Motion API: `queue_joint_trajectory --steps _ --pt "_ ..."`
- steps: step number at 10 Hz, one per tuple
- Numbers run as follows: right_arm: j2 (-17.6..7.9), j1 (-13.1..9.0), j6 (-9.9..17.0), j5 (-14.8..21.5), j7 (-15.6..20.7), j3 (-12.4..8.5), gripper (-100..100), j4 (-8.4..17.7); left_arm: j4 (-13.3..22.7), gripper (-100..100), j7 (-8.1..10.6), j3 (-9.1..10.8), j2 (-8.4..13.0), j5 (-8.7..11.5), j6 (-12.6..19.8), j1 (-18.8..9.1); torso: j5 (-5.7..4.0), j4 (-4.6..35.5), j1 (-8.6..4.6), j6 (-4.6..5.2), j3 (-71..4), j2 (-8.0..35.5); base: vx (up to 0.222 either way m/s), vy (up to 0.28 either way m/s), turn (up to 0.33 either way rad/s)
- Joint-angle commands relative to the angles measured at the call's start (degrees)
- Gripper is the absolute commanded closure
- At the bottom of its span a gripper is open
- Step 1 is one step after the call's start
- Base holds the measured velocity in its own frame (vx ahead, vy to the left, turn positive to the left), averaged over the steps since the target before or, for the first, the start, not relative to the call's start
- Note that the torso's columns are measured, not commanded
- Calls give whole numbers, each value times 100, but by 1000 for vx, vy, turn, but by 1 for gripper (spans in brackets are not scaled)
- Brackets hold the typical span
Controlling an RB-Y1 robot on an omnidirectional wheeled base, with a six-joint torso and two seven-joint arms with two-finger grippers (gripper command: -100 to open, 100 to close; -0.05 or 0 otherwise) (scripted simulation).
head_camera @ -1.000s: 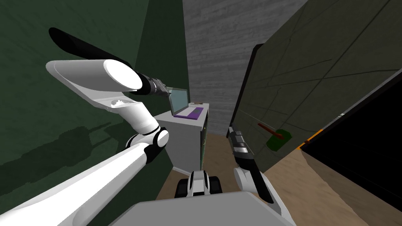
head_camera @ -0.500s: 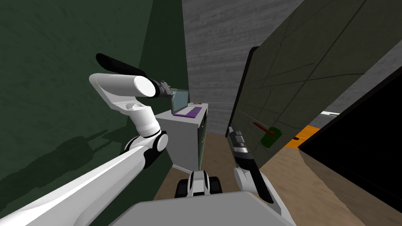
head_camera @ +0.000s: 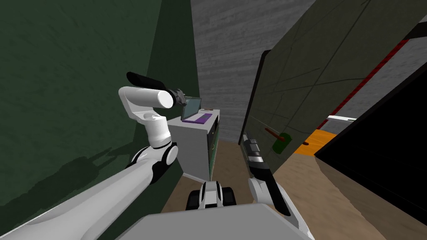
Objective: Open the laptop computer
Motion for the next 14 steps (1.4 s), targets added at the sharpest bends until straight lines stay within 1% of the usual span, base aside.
queue_joint_trajectory --steps 1,2,3,4,5,6,7,8,9,10,11,12,14 --pt "0 0 0 0 0 0 0 0 55 100 -69 -83 -1 -17 -142 53 -1 1 -2 1 2 4 -23 -24 -9" --pt "0 0 0 0 0 0 0 0 149 100 -205 -211 6 -65 -419 159 -3 8 -2 1 4 6 -31 -13 -12" --pt "0 0 0 0 0 0 0 0 233 100 -323 -322 18 -114 -569 259 -4 4 -6 5 5 10 -58 -26 -12" --pt "0 -1 0 0 0 0 0 0 233 100 -323 -322 18 -114 -661 259 -7 -3 -14 6 2 7 -54 -25 -1" --pt "0 0 0 0 0 0 0 0 317 100 -441 -433 29 -163 -879 359 -13 7 -21 7 2 6 -42 -21 1" --pt "0 0 0 0 0 0 0 0 317 100 -441 -433 29 -163 -903 359 -15 6 -27 10 2 6 -34 -12 -2" --pt "0 0 0 0 0 0 0 0 402 100 -559 -545 41 -211 -1132 458 -18 12 -29 11 4 9 -33 -9 -3" --pt "0 0 0 0 0 0 0 0 486 100 -677 -656 53 -260 -1281 558 -19 10 -33 14 7 14 -51 -24 -9" --pt "0 0 0 0 0 0 0 0 486 100 -677 -656 53 -260 -1387 558 -18 1 -37 15 4 10 -48 -23 -5" --pt "0 0 0 0 0 0 0 0 570 100 -795 -768 65 -309 -1616 658 -21 10 -36 14 3 8 -45 -17 -6" --pt "0 0 0 0 0 0 0 0 654 100 -913 -879 77 -357 -1770 758 -20 13 -35 13 7 14 -58 -24 -11" --pt "0 0 0 0 0 0 0 0 654 100 -913 -879 77 -357 -1871 758 -21 15 -36 13 13 23 -44 -20 -4" --pt "0 0 0 0 0 0 0 0 823 100 -1149 -1102 101 -455 -2248 958 -19 19 -33 13 14 24 -40 -20 -7"
